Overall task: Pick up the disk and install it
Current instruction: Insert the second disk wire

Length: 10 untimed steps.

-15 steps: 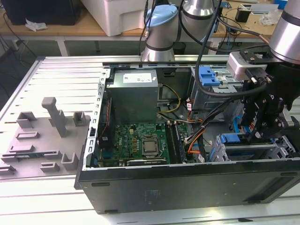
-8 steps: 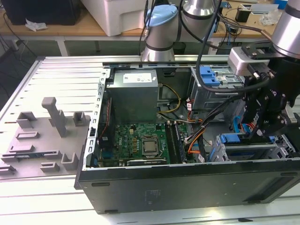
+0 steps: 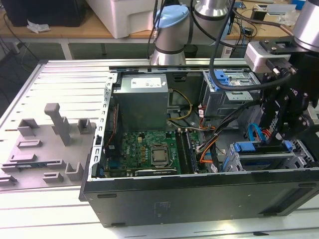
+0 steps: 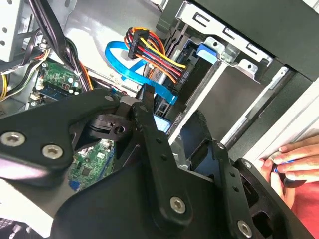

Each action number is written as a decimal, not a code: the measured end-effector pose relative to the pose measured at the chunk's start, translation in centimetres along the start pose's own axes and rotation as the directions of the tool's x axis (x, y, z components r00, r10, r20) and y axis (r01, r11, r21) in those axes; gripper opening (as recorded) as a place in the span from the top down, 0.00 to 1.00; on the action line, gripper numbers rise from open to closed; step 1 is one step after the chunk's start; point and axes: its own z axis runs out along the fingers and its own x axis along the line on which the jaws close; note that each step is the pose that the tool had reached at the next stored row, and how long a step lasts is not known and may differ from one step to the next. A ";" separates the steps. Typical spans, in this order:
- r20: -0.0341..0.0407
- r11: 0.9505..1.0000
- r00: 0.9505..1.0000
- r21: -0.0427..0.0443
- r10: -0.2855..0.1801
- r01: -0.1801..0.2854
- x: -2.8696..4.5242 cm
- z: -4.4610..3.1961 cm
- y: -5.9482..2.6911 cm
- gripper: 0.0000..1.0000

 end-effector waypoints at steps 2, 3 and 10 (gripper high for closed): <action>0.000 1.000 1.000 0.001 0.000 0.000 0.00 -0.29 0.03 0.51; 0.000 1.000 1.000 0.001 0.000 0.000 -0.01 -0.40 0.05 0.51; 0.000 1.000 1.000 0.003 0.000 0.000 -0.16 -0.99 0.20 0.51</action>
